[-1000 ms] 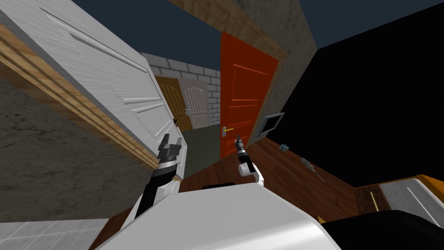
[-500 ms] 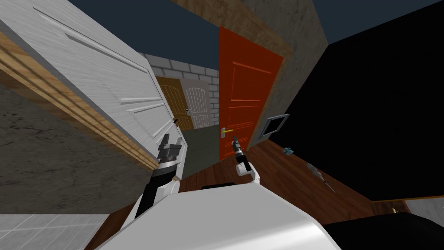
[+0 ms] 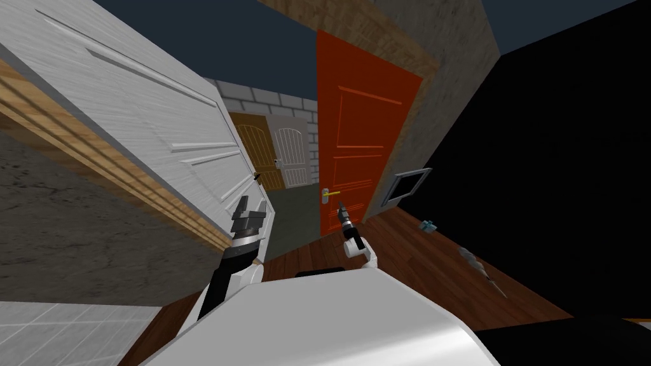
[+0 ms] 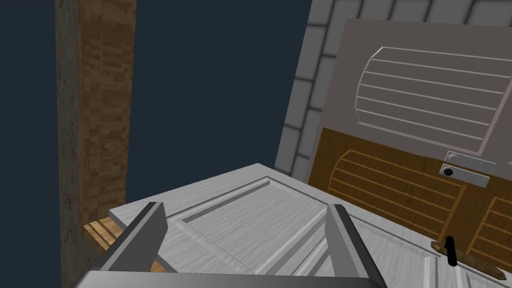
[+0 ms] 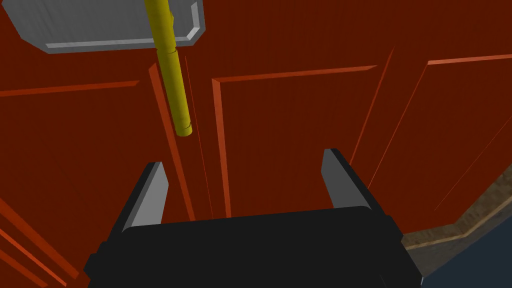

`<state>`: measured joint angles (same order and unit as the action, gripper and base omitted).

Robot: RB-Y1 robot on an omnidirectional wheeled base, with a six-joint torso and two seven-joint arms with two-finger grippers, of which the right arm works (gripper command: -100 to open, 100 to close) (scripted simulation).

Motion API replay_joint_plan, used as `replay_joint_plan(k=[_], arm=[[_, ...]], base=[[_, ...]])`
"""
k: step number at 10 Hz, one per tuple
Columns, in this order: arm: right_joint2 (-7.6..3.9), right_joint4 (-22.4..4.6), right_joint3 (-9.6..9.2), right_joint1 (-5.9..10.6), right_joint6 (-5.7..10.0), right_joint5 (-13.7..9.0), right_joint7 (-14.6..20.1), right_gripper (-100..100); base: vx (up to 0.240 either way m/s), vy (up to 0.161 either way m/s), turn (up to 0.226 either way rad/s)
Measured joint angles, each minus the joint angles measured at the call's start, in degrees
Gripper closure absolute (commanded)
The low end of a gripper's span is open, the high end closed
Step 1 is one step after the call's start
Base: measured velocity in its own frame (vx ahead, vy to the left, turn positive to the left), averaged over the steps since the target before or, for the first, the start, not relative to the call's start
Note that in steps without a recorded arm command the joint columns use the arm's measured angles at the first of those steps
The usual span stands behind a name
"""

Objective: Push the door open

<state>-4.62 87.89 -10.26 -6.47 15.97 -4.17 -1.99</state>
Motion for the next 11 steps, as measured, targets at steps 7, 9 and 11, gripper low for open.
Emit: replay_joint_plan(k=[7, 9, 11], arm=[[0.65, -7.99, -2.63, 3.55, -0.6, 0.45, 1.22, -100], [0.7, -9.46, -2.91, 4.38, -0.67, 0.45, 1.52, -100], [0.62, -10.04, -2.64, 4.66, -0.44, 0.46, 1.48, -100]], base=[[0.039, -0.129, 0.077], [0.061, -0.031, 0.018], [0.198, 0.035, 0.024]])
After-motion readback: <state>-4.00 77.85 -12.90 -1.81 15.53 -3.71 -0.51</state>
